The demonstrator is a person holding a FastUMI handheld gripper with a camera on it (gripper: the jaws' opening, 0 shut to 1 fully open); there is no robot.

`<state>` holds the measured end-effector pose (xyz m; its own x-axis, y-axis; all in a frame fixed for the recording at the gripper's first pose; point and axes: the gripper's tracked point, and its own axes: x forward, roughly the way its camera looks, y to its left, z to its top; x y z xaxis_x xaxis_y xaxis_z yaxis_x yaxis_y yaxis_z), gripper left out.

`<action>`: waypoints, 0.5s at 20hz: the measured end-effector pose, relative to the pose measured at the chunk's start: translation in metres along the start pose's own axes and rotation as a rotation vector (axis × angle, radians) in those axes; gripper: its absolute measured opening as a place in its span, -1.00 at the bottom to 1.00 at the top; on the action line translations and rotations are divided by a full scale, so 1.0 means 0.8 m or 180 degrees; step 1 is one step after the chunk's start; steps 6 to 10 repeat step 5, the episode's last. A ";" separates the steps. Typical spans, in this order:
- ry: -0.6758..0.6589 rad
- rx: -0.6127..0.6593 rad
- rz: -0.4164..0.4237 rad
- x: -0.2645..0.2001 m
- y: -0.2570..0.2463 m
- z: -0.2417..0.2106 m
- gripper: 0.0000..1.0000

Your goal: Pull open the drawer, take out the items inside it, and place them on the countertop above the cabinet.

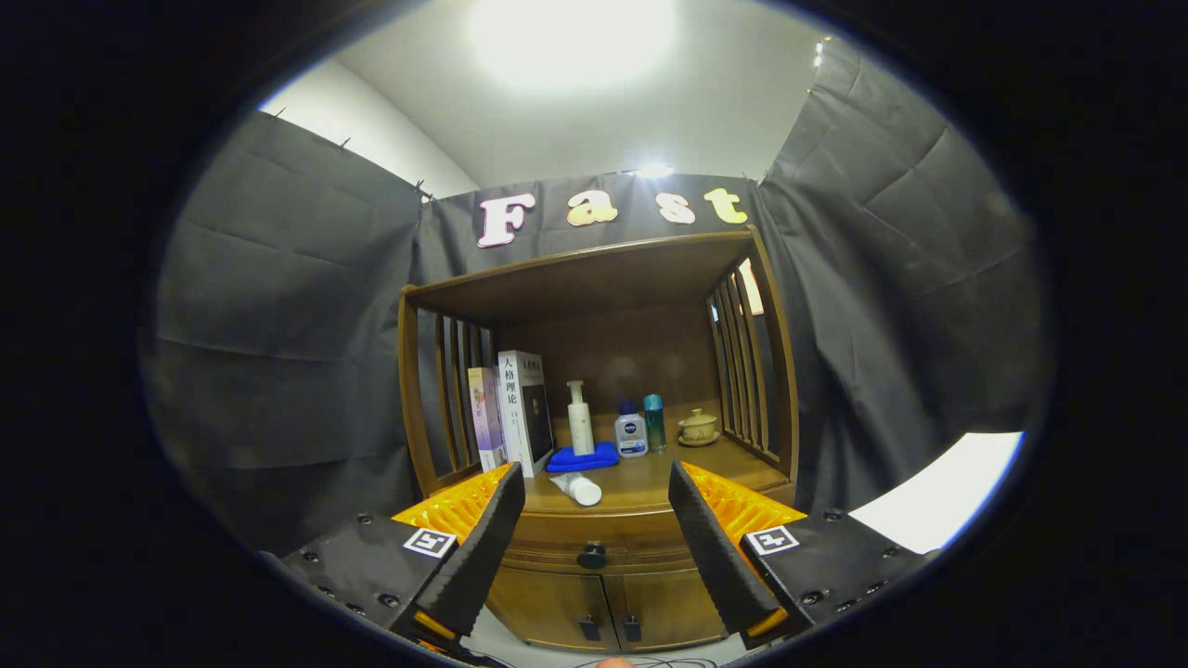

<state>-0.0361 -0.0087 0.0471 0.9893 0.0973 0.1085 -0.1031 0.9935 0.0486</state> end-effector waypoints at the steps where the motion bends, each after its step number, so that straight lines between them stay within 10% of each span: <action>1: -0.0025 0.0019 0.0002 0.000 0.000 0.004 0.95; 10: -0.0083 0.0104 0.0016 0.001 -0.004 0.013 0.95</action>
